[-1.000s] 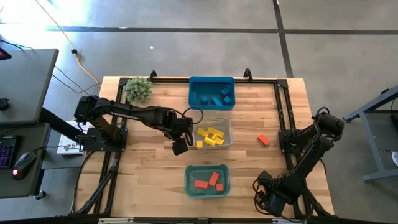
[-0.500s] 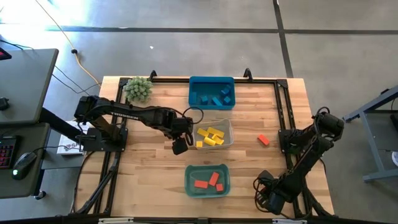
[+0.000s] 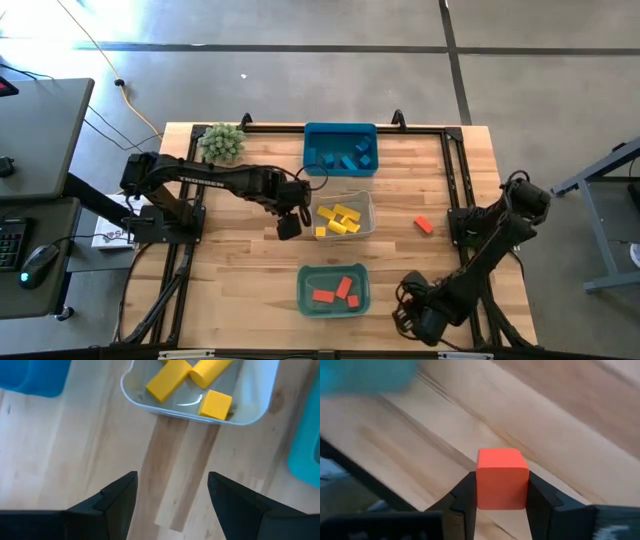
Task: Sort & place blocks by color
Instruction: Put the orange block into the green bin
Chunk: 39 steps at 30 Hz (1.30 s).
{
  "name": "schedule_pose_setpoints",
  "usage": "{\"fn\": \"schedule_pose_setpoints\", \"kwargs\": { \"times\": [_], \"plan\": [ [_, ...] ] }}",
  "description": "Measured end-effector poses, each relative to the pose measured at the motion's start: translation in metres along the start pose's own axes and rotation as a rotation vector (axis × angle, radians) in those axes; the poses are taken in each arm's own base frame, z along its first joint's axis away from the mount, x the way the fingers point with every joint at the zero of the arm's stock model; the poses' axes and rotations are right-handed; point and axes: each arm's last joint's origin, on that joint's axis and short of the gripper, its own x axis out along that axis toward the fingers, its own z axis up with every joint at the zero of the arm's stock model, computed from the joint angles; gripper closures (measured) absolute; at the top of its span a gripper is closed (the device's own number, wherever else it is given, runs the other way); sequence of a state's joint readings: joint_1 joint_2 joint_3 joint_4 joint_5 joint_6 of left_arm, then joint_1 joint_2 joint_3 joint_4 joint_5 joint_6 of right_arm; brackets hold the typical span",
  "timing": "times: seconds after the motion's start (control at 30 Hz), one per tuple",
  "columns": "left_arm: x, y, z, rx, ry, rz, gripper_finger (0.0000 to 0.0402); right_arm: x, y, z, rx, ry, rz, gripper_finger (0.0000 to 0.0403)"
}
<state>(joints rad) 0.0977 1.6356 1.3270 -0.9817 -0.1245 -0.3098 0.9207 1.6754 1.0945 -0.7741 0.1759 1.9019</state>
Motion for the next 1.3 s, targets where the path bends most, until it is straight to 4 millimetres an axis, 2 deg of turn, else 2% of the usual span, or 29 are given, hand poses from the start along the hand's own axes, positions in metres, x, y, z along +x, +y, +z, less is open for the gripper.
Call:
{"fn": "schedule_pose_setpoints", "kwargs": {
  "times": [0.2, 0.4, 0.57, 0.67, 0.8, 1.03, 1.3],
  "plan": [
    [0.002, 0.015, 0.006, 0.010, -0.014, 0.011, 0.0170, -0.025, 0.030, 0.031, -0.082, -0.084, 0.045, 0.0303],
    [0.003, 0.029, 0.009, -0.009, -0.015, 0.024, 0.0170, -0.053, 0.056, 0.074, -0.241, -0.133, 0.076, 0.0303],
    [0.004, 0.032, 0.010, -0.018, -0.013, 0.028, 0.0170, -0.069, 0.073, 0.108, -0.384, -0.169, 0.149, 0.0303],
    [0.004, 0.032, 0.010, -0.016, -0.012, 0.028, 0.0170, -0.067, 0.075, 0.123, -0.443, -0.178, 0.168, 0.0287],
    [0.004, 0.032, 0.010, 0.001, -0.012, 0.028, 0.0170, -0.048, 0.076, 0.135, -0.498, -0.077, 0.173, 0.0266],
    [0.004, 0.032, 0.009, 0.001, -0.007, 0.029, 0.0170, -0.025, 0.086, 0.140, -0.623, -0.007, 0.210, 0.0265],
    [0.004, 0.032, 0.009, 0.002, -0.007, 0.029, 0.0170, -0.022, 0.087, 0.140, -0.647, -0.016, 0.203, 0.0238]
  ]
}}
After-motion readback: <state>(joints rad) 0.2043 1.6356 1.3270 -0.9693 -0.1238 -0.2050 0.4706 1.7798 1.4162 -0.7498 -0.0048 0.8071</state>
